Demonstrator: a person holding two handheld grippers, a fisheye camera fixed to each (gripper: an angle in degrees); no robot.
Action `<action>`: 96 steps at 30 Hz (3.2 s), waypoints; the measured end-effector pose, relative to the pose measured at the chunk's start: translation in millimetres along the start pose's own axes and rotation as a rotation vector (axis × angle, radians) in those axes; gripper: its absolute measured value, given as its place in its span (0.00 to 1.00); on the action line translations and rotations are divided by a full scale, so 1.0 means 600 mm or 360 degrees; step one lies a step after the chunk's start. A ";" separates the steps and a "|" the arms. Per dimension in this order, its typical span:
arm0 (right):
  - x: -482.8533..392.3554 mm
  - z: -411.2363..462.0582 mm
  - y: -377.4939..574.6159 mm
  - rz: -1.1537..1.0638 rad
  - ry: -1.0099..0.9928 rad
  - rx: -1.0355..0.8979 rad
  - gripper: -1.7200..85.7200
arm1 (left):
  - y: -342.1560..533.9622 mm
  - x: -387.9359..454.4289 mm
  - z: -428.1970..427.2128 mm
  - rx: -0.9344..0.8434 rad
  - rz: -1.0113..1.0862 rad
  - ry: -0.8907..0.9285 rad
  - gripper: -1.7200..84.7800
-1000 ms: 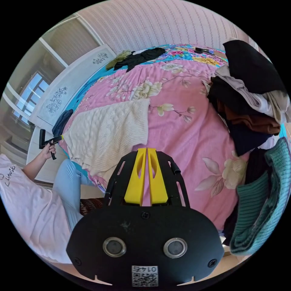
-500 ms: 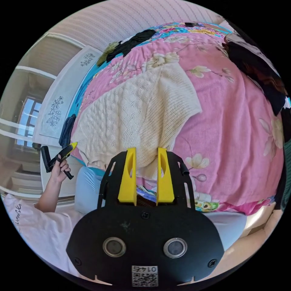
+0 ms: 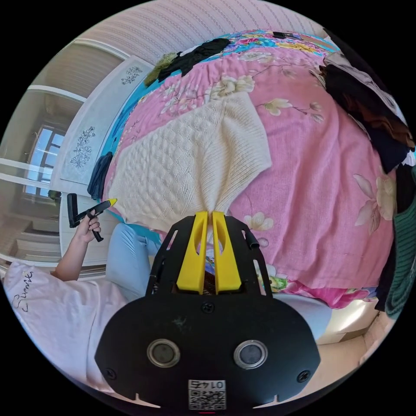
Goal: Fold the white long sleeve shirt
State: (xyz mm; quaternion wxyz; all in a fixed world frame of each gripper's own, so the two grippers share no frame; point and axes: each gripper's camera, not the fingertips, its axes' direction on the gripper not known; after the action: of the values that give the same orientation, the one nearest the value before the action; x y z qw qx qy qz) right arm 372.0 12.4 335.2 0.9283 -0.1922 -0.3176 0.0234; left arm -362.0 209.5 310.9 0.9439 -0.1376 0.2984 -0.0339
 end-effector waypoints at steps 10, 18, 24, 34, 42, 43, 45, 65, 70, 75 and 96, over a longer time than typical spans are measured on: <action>-0.155 -0.008 -0.032 -0.0493 0.0567 0.0104 0.02 | 0.063 0.213 -0.051 0.0052 0.0619 -0.0579 0.04; -0.355 0.134 -0.200 -0.1086 0.0484 -0.0053 0.02 | 0.057 0.457 0.144 0.0094 0.1175 -0.0419 0.01; -0.376 0.267 -0.262 -0.1063 0.0723 -0.0291 0.01 | 0.059 0.480 0.279 0.0021 0.1168 -0.0383 0.01; -0.404 0.263 -0.296 -0.1143 0.0781 -0.0376 0.01 | 0.045 0.521 0.308 -0.0116 0.1209 -0.0330 0.01; -0.333 0.240 -0.271 -0.0857 0.0626 -0.0049 0.01 | 0.021 0.528 0.306 -0.0111 0.1170 -0.0276 0.01; -0.311 0.202 -0.252 -0.0784 0.0516 0.0061 0.02 | 0.015 0.522 0.287 -0.0072 0.1135 -0.0248 0.01; -0.267 0.136 -0.201 -0.0674 0.0374 0.0300 0.02 | 0.005 0.511 0.253 0.0001 0.1093 -0.0190 0.01; 0.055 0.089 0.054 0.0082 -0.0018 0.0361 0.10 | -0.409 0.715 0.398 0.0088 0.1098 -0.0106 0.12; 0.065 0.082 0.055 0.0037 -0.0083 0.0374 0.05 | -0.448 0.721 0.537 -0.0440 0.1048 -0.0295 0.10; 0.059 0.073 0.063 -0.0043 -0.0118 0.0428 0.04 | -0.457 0.696 0.504 -0.0395 0.1085 -0.0176 0.07; -0.441 0.280 -0.112 -0.1179 -0.0342 -0.0087 0.05 | -0.272 0.076 -0.035 0.0401 0.0126 -0.0501 0.01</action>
State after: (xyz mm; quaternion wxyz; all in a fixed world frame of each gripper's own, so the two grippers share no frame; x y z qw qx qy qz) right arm 55.1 -36.4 328.5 0.8298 -0.0856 -0.4615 -0.3018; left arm -333.8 41.1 314.8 0.9892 -0.0103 0.1458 -0.0119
